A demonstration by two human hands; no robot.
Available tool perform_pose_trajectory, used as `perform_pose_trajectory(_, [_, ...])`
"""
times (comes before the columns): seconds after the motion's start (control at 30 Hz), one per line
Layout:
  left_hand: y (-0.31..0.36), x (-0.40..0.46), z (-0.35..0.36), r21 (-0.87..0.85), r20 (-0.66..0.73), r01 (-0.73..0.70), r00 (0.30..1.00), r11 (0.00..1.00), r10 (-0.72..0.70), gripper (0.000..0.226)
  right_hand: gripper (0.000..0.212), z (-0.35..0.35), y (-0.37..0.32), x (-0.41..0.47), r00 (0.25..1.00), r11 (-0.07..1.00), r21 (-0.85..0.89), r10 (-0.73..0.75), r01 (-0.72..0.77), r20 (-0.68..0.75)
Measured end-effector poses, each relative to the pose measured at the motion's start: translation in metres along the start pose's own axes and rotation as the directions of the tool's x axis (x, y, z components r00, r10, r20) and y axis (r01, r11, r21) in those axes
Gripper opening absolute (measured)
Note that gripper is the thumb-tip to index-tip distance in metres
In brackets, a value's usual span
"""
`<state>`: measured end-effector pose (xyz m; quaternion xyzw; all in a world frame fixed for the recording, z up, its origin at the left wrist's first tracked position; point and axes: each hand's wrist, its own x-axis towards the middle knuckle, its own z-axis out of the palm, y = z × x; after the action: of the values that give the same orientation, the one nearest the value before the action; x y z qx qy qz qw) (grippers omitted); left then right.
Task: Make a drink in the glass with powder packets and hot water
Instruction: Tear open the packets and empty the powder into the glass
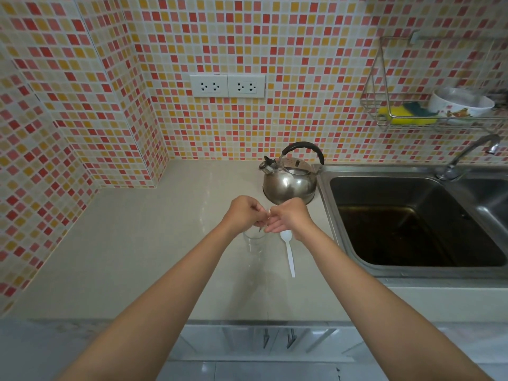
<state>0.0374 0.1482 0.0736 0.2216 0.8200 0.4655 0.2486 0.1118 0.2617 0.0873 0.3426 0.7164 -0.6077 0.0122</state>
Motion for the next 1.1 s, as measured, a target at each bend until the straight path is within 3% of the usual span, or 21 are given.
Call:
perform_pose_trajectory(0.17, [-0.004, -0.002, 0.005, 0.135, -0.217, 0.052, 0.976, 0.989, -0.022, 0.008, 0.025, 0.006, 0.000, 0.010, 0.997, 0.969, -0.232, 0.076, -0.078, -0.020])
perform_pose_trajectory(0.23, [-0.005, -0.004, 0.006, 0.249, -0.268, 0.011, 0.962, 0.969, 0.058, 0.005, 0.028, 0.009, 0.001, 0.012, 0.995, 0.939, -0.341, 0.010, -0.043, -0.098])
perform_pose_trajectory(0.3, [-0.009, -0.006, 0.005, 0.359, -0.218, -0.104, 0.957, 0.927, 0.192, 0.018, 0.028, 0.009, -0.001, 0.012, 0.989, 0.925, -0.381, -0.055, -0.002, -0.139])
perform_pose_trajectory(0.4, [-0.017, -0.007, -0.001, 0.424, -0.072, -0.302, 0.929, 0.854, 0.364, 0.036, 0.025, 0.003, -0.013, 0.008, 1.000, 0.951, -0.309, 0.023, -0.024, -0.009])
perform_pose_trajectory(0.5, [-0.026, -0.011, -0.005, 0.367, -0.075, -0.352, 0.911, 0.861, 0.405, 0.040, 0.027, -0.002, -0.021, 0.007, 0.998, 0.956, -0.292, 0.035, -0.021, 0.043])
perform_pose_trajectory(0.63, [-0.031, -0.014, -0.004, 0.388, -0.060, -0.378, 0.900, 0.840, 0.433, 0.062, 0.022, -0.002, -0.022, 0.008, 1.000, 0.955, -0.295, -0.013, 0.019, 0.021])
perform_pose_trajectory(0.77, [-0.034, -0.010, -0.003, 0.475, -0.092, -0.386, 0.872, 0.790, 0.481, 0.054, 0.018, -0.001, -0.020, 0.010, 0.999, 0.945, -0.322, -0.044, 0.047, 0.019])
perform_pose_trajectory(0.9, [-0.036, -0.010, -0.002, 0.423, -0.125, -0.387, 0.871, 0.820, 0.475, 0.052, 0.010, -0.002, -0.019, 0.011, 0.995, 0.930, -0.355, -0.098, 0.095, 0.010])
perform_pose_trajectory(1.1, [-0.037, -0.004, 0.000, 0.406, -0.143, -0.406, 0.856, 0.818, 0.496, 0.042, 0.015, 0.000, -0.022, 0.013, 0.987, 0.868, -0.486, -0.152, 0.103, -0.061])
